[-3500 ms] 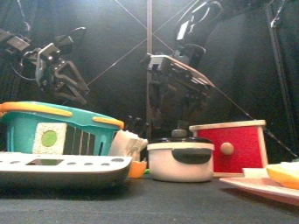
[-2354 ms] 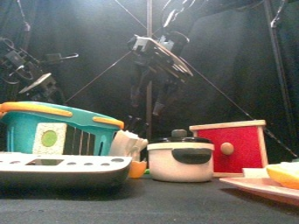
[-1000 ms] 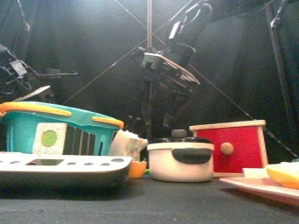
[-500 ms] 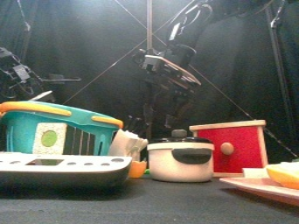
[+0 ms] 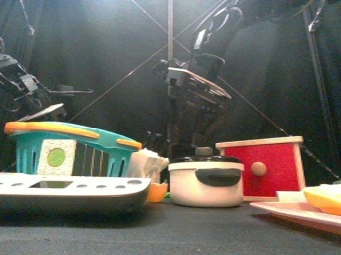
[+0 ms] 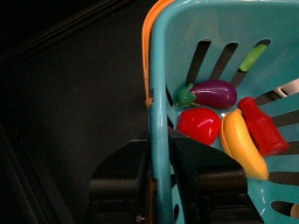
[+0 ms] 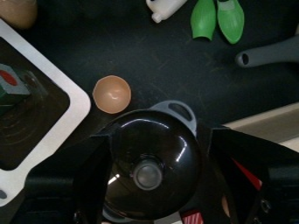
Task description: Move basket down and righ
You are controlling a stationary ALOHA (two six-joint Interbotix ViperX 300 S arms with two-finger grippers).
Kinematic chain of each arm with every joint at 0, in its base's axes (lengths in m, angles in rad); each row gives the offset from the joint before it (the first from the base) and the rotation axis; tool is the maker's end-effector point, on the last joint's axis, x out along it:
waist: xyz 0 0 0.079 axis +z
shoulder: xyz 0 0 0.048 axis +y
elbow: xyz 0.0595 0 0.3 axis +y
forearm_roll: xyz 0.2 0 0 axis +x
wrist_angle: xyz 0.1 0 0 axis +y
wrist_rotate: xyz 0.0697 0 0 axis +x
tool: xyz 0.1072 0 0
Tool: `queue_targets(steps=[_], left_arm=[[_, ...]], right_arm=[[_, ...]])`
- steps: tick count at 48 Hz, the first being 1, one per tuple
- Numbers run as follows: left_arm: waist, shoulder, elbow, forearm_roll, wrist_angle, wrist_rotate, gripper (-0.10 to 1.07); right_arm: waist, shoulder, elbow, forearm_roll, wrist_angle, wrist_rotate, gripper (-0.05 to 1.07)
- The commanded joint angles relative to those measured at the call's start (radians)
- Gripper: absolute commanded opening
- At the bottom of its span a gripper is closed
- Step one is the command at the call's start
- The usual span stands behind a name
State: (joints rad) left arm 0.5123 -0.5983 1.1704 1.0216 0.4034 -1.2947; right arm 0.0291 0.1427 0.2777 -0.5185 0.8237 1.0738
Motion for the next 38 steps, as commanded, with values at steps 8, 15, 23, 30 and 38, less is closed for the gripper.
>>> queue_targets(steps=[8, 15, 23, 30, 38], left_arm=[[0.051, -0.002, -0.032, -0.023, 0.025, -0.003, 0.58], [0.087, -0.006, -0.034, -0.058, 0.034, -0.008, 0.58], [0.129, -0.015, -0.034, -0.115, 0.041, -0.006, 0.58], [0.137, -0.023, -0.034, -0.132, 0.041, -0.003, 0.58], [0.130, -0.025, -0.034, -0.132, 0.035, 0.000, 0.59]], right_arm=[[-0.005, -0.023, -0.009, -0.008, 0.000, -0.002, 0.99], [-0.008, -0.023, -0.008, -0.008, 0.003, -0.002, 0.99], [-0.012, -0.023, -0.008, -0.015, 0.003, -0.002, 0.99], [-0.014, -0.023, -0.006, -0.021, 0.003, -0.003, 0.99], [-0.014, -0.023, -0.003, -0.023, 0.003, -0.003, 0.99]])
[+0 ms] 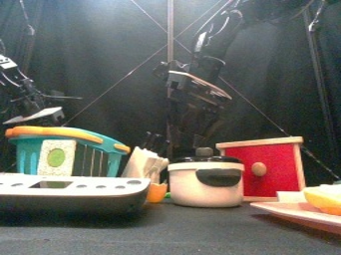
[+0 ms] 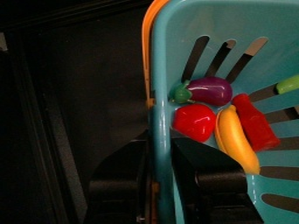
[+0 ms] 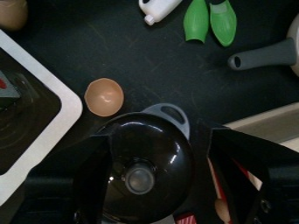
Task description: Move basket down and righ
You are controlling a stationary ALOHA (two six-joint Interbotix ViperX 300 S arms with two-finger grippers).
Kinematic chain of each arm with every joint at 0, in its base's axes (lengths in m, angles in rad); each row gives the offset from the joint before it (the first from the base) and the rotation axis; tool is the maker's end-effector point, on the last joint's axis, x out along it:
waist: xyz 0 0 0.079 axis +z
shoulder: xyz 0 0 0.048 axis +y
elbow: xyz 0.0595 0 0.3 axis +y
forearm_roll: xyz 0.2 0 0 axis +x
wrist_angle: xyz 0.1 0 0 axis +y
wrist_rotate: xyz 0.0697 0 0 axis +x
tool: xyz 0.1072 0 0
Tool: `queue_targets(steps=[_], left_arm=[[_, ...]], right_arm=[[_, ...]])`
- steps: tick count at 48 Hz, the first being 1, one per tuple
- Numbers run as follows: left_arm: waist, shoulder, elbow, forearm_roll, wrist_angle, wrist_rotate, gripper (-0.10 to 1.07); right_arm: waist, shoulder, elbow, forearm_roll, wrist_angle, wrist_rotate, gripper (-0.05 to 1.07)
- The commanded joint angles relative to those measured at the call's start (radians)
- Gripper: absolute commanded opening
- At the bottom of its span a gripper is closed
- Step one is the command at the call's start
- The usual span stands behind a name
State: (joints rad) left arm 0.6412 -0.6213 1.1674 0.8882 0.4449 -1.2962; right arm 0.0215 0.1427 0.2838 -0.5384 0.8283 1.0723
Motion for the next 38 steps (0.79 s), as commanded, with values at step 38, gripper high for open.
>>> queue_targets(steps=[38], left_arm=[[-0.020, -0.038, -0.041, 0.003, -0.009, 0.006, 0.89]], right_arm=[[-0.005, -0.023, -0.006, -0.003, 0.000, 0.000, 0.99]])
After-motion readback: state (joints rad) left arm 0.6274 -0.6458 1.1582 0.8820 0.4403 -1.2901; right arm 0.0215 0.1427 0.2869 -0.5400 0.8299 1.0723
